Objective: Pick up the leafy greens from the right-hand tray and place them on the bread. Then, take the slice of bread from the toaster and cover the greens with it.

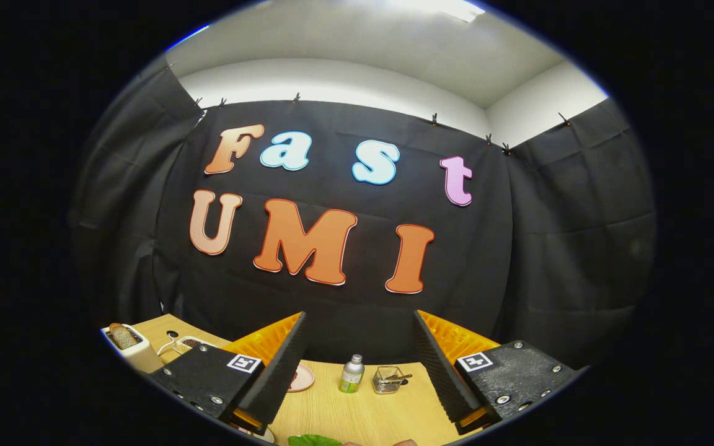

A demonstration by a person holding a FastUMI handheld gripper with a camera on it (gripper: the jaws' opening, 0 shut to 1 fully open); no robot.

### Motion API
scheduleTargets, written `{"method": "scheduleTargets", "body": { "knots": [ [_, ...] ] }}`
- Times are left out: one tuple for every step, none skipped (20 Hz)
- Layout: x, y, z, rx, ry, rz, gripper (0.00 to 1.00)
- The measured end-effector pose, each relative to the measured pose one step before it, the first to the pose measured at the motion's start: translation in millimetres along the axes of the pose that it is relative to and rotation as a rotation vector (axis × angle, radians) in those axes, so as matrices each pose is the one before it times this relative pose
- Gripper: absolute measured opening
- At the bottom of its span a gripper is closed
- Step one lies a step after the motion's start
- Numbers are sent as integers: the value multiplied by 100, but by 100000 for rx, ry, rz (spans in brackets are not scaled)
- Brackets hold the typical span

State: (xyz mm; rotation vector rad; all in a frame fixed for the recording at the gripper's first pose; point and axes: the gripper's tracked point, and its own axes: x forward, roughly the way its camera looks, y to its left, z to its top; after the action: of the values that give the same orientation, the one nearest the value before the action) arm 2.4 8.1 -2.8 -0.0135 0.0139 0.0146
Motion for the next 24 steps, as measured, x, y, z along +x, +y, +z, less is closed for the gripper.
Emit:
{"method": "scheduleTargets", "body": {
  "knots": [
    [-28,12,129,170,3,-60,99],
    [81,-31,-49,152,178,163,99],
    [0,-60,-218,-91,341,-262,99],
    [171,-89,-360,-131,990,-225,99],
    [66,-44,-607,-408,1617,-370,99],
    [173,-164,-689,-806,2034,-516,99],
    [-66,26,-757,-793,2169,168,99],
    [3,108,-727,-304,2171,289,99],
    [-28,312,-800,264,2378,850,99],
    [55,182,-981,540,2610,801,99],
    [-14,265,-1141,262,3138,867,99],
    [182,156,-1356,-9,3777,656,99],
    [81,279,-1530,2,4287,898,99],
    [234,363,-1570,219,4616,1316,99],
    [257,452,-1611,600,4756,1831,99],
    [271,453,-1732,926,5375,1979,99],
    [263,507,-2090,854,5821,2145,99],
    [475,353,-2128,528,5726,1650,99],
    [419,454,-2133,195,6032,1287,99],
    [609,353,-1951,-252,5593,1182,99],
    [661,575,-2007,-158,6063,2026,98],
    [794,448,-2012,-417,6227,1930,98],
    [969,296,-1678,-288,4958,1421,98],
    [737,119,-1881,-958,6188,887,98]
  ]
}}
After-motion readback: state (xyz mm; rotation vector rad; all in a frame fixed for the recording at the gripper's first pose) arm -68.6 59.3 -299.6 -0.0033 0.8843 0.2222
